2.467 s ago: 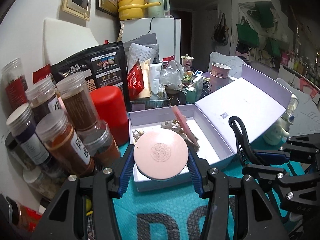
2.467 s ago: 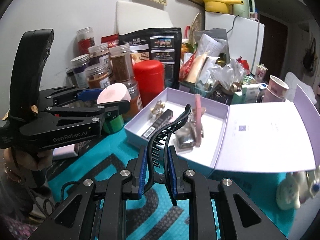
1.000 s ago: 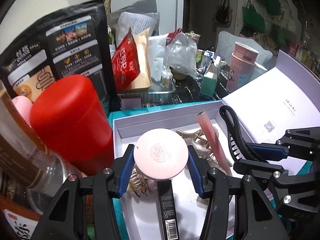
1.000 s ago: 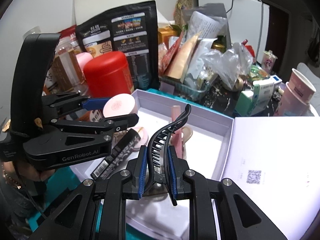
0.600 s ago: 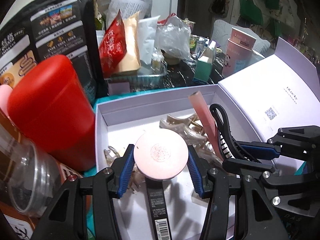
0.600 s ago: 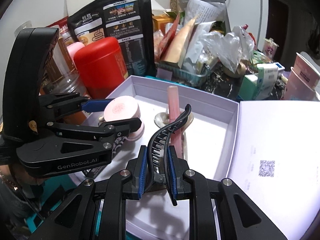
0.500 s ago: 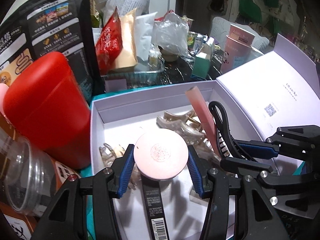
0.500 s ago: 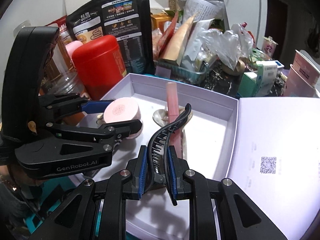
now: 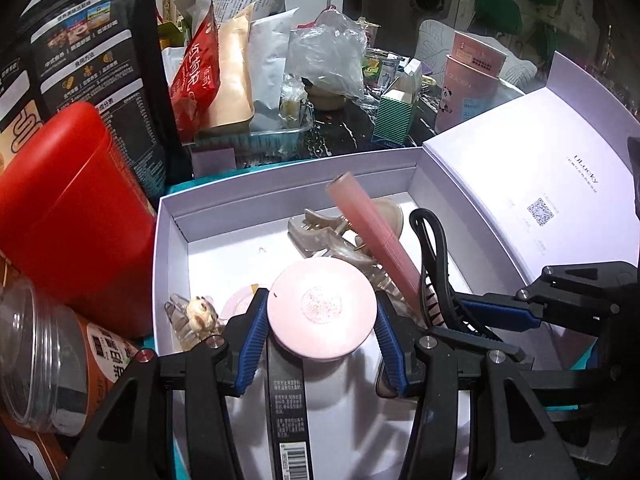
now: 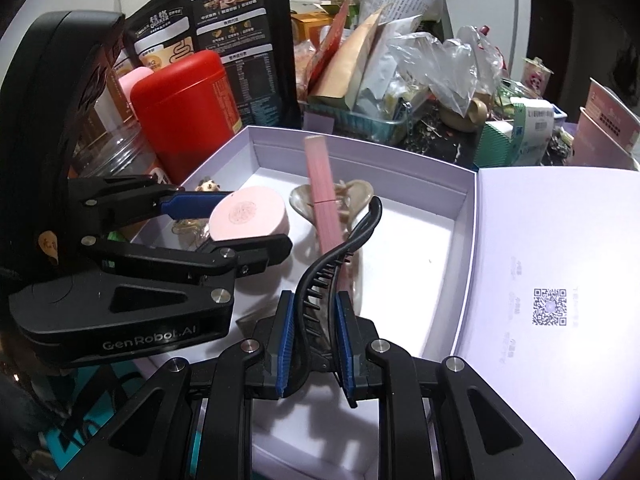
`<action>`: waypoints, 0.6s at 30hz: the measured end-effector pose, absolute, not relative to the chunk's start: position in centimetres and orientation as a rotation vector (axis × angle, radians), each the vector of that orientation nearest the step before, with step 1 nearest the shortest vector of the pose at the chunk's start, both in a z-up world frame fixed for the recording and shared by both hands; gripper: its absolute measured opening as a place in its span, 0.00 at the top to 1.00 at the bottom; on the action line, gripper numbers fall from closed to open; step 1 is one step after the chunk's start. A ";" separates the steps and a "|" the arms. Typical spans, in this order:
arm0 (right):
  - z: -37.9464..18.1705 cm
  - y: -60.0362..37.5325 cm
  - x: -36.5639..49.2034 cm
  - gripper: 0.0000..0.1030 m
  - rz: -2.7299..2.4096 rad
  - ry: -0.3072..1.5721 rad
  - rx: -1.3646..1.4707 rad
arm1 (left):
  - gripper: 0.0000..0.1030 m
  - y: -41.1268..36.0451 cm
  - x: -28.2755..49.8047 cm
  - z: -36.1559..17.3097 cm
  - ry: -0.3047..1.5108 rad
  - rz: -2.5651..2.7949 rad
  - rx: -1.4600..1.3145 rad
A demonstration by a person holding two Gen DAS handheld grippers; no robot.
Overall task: Organize rigid objects
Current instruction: 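Lower the held compact and claw clip into the white box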
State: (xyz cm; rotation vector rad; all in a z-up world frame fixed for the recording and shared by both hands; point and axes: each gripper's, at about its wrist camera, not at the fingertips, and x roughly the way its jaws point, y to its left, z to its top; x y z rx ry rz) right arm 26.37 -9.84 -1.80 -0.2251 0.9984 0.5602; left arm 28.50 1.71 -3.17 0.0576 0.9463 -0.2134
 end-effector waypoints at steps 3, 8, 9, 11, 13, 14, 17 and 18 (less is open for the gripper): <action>-2.1 -10.2 26.7 0.80 0.552 1.012 -0.209 | 0.51 1.6 28.8 -3.4 0.954 -0.215 0.066; -2.1 -10.3 26.9 0.80 0.540 1.011 -0.219 | 0.51 1.2 29.2 -3.4 0.956 -0.209 0.092; -2.0 -10.2 26.8 0.80 0.538 1.010 -0.223 | 0.51 1.1 29.2 -3.5 0.954 -0.207 0.097; -2.1 -10.1 26.9 0.80 0.535 1.010 -0.225 | 0.51 1.0 29.3 -3.5 0.952 -0.203 0.103; -2.1 -10.2 26.9 0.80 0.534 1.013 -0.220 | 0.51 0.9 29.4 -3.5 0.950 -0.203 0.102; -2.1 -10.2 26.9 0.80 0.535 1.015 -0.218 | 0.51 0.9 29.4 -3.5 0.950 -0.202 0.100; -2.0 -10.2 26.6 0.80 0.534 1.017 -0.216 | 0.51 0.9 29.3 -3.5 0.940 -0.205 0.104; -1.9 -10.3 26.5 0.78 0.532 1.017 -0.214 | 0.51 0.8 29.2 -3.5 0.937 -0.206 0.110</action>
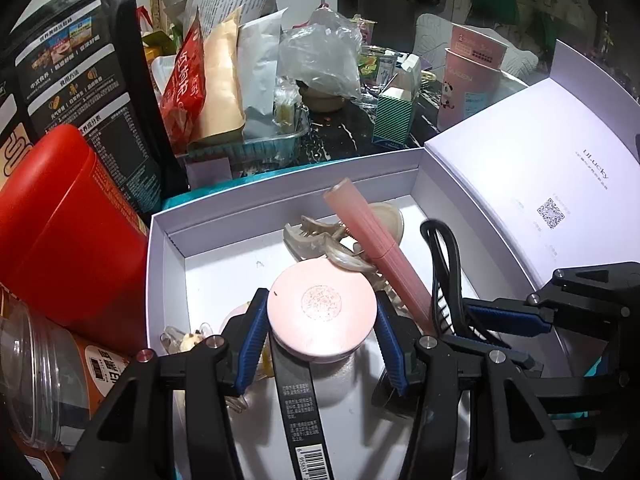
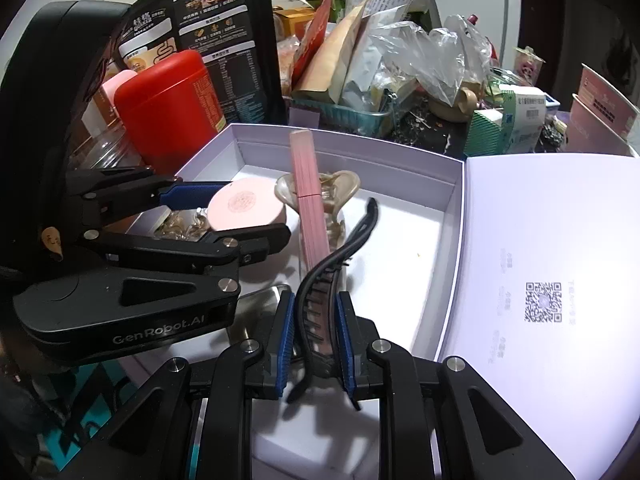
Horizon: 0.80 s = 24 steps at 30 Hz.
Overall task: Organize rigid objects
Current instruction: 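Lower the held compact and claw clip into the white box, then open the left gripper to release the compact while the right releases the claw clip, then withdraw both open grippers up and away from the box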
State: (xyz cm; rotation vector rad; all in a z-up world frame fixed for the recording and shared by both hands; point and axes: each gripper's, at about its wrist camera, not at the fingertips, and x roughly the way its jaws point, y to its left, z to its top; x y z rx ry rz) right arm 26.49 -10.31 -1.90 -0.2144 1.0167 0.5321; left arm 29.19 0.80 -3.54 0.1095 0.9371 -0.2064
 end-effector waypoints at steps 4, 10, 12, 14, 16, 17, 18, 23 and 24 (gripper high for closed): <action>-1.3 -10.7 26.0 0.69 0.520 1.003 -0.211 | 0.51 0.4 28.9 -3.3 0.923 -0.206 0.125; -0.2 -11.4 25.0 0.62 0.504 0.990 -0.205 | 0.51 0.3 28.8 -3.0 0.932 -0.191 0.127; 0.2 -11.6 24.6 0.59 0.500 0.986 -0.207 | 0.50 0.2 28.7 -3.0 0.942 -0.194 0.124; 0.5 -11.7 24.2 0.58 0.489 0.975 -0.213 | 0.37 0.3 28.6 -2.7 0.939 -0.194 0.113; 0.9 -11.9 23.9 0.57 0.478 0.968 -0.218 | 0.25 0.3 28.4 -2.3 0.925 -0.192 0.104; 1.1 -12.0 23.9 0.56 0.473 0.965 -0.218 | 0.24 0.3 28.2 -2.0 0.917 -0.189 0.102; 1.3 -12.1 23.7 0.56 0.469 0.962 -0.218 | 0.24 0.3 28.1 -1.8 0.910 -0.185 0.104; 2.2 -12.2 23.3 0.56 0.460 0.941 -0.223 | 0.24 0.1 27.6 -0.7 0.895 -0.165 0.115; 2.4 -12.3 23.2 0.56 0.460 0.938 -0.222 | 0.24 0.1 27.4 -0.4 0.888 -0.162 0.111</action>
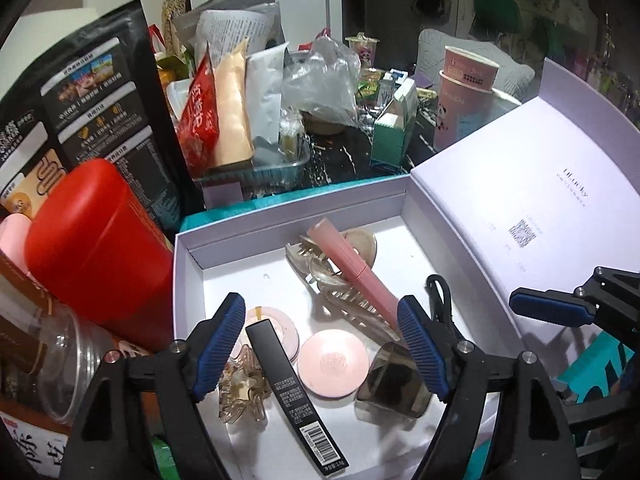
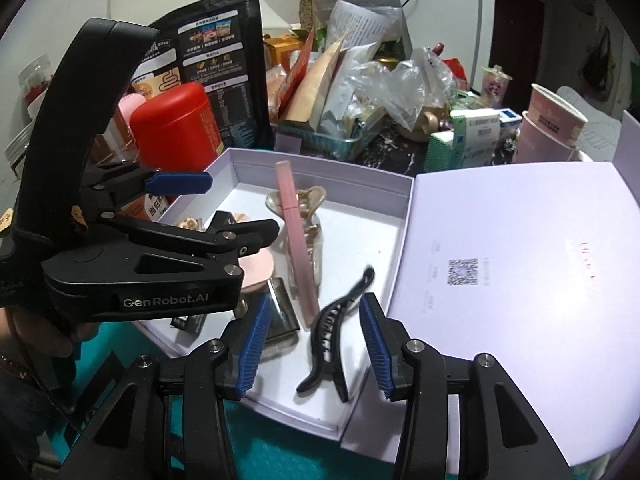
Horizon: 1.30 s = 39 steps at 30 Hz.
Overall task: Organize rigid objects
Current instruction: 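Withdraw both open grippers up and away from the box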
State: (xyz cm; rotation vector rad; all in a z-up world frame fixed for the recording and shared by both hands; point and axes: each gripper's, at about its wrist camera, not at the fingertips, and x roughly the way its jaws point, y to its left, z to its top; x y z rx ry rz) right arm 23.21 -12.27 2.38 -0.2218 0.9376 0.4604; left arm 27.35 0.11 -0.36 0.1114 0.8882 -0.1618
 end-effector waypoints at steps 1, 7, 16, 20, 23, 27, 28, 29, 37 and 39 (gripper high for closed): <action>2.6 -12.3 23.1 0.56 0.459 0.935 -0.220 | 0.24 0.2 27.2 -0.1 0.884 -0.159 0.111; 4.1 -12.4 22.8 0.55 0.462 0.906 -0.209 | 0.24 0.7 26.2 2.1 0.838 -0.129 0.113; 8.3 -12.2 21.0 0.51 0.472 0.816 -0.217 | 0.24 0.6 24.3 6.6 0.764 -0.113 0.123; 10.2 -12.0 19.9 0.51 0.476 0.772 -0.226 | 0.24 0.4 23.3 8.4 0.735 -0.108 0.125; 11.5 -12.1 18.9 0.49 0.471 0.742 -0.233 | 0.24 0.4 22.2 9.7 0.711 -0.100 0.124; 12.8 -12.3 17.4 0.45 0.470 0.713 -0.230 | 0.24 0.5 20.2 11.2 0.676 -0.072 0.121; 13.2 -12.3 16.8 0.44 0.473 0.703 -0.227 | 0.24 0.6 19.6 11.6 0.664 -0.069 0.118; 13.5 -12.4 16.3 0.44 0.471 0.692 -0.226 | 0.24 0.6 18.9 11.9 0.653 -0.072 0.114; 14.9 -12.7 12.6 0.42 0.450 0.658 -0.231 | 0.24 1.0 14.0 13.2 0.613 -0.071 0.092; 15.0 -12.7 11.5 0.40 0.451 0.653 -0.232 | 0.24 1.0 12.8 13.2 0.609 -0.067 0.090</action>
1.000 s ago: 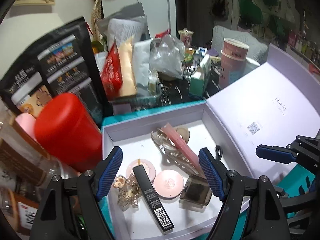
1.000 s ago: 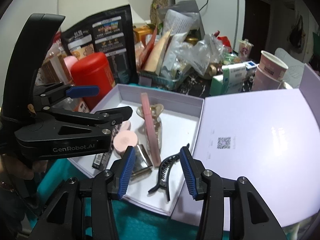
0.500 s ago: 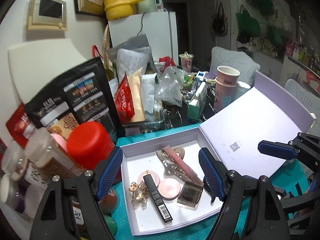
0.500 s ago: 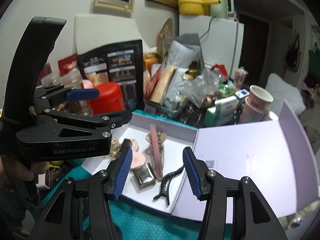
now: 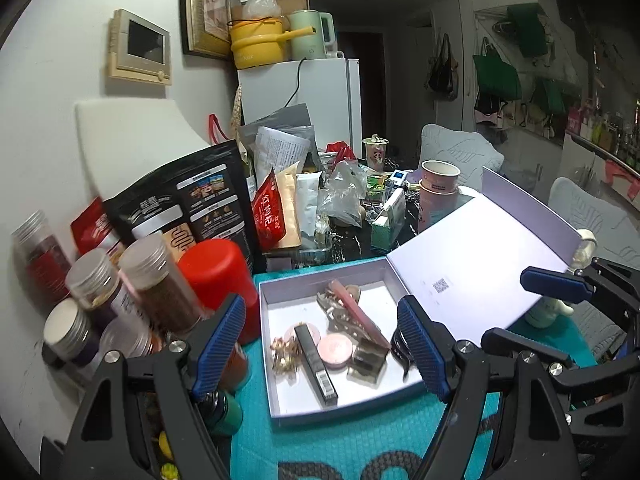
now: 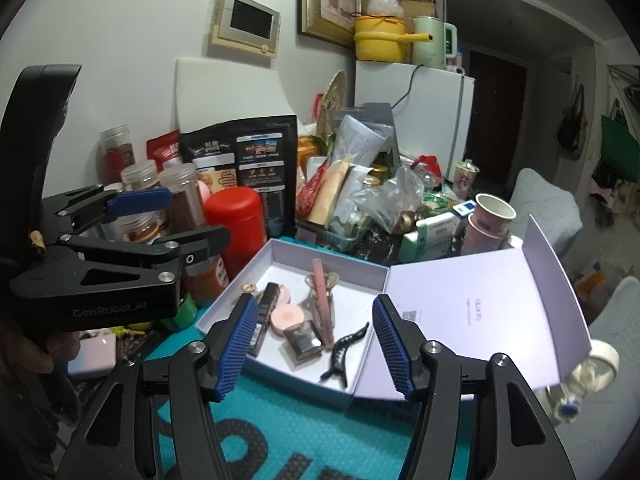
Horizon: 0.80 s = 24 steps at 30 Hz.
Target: Organize rigid objects
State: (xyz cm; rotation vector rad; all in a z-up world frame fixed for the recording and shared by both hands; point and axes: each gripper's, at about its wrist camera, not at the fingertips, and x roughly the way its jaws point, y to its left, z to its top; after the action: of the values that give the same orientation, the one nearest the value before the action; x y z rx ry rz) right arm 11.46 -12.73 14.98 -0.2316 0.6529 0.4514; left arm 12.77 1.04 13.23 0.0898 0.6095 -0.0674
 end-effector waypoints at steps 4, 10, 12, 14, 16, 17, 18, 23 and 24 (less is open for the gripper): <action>14.8 -12.6 9.4 0.40 0.450 0.642 -0.245 | 0.24 1.1 10.6 12.9 0.608 -0.057 0.084; 14.1 -12.6 6.3 0.40 0.428 0.635 -0.252 | 0.24 1.3 7.6 12.0 0.600 -0.035 0.076; 13.9 -12.7 5.4 0.40 0.409 0.631 -0.253 | 0.24 1.6 6.8 11.7 0.600 -0.036 0.063; 13.6 -12.8 4.6 0.40 0.403 0.635 -0.247 | 0.24 1.9 6.0 11.2 0.606 -0.039 0.043; 13.2 -12.9 4.0 0.40 0.401 0.646 -0.233 | 0.24 1.9 5.4 10.7 0.614 -0.038 0.034; 13.0 -13.0 3.7 0.40 0.400 0.650 -0.228 | 0.24 1.9 5.2 10.4 0.620 -0.035 0.034; 12.7 -13.0 3.4 0.40 0.397 0.653 -0.225 | 0.24 1.9 4.9 10.1 0.626 -0.032 0.033; 11.6 -13.2 2.3 0.40 0.380 0.665 -0.213 | 0.24 2.1 3.8 8.3 0.663 -0.025 0.019; 11.4 -13.2 2.0 0.40 0.381 0.667 -0.208 | 0.24 2.1 3.6 7.9 0.671 -0.023 0.013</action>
State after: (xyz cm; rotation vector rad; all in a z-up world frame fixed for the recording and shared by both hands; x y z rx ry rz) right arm 2.02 -13.24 11.40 -0.2085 0.6673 0.3807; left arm 3.59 2.15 7.90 0.0127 0.6710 -0.0234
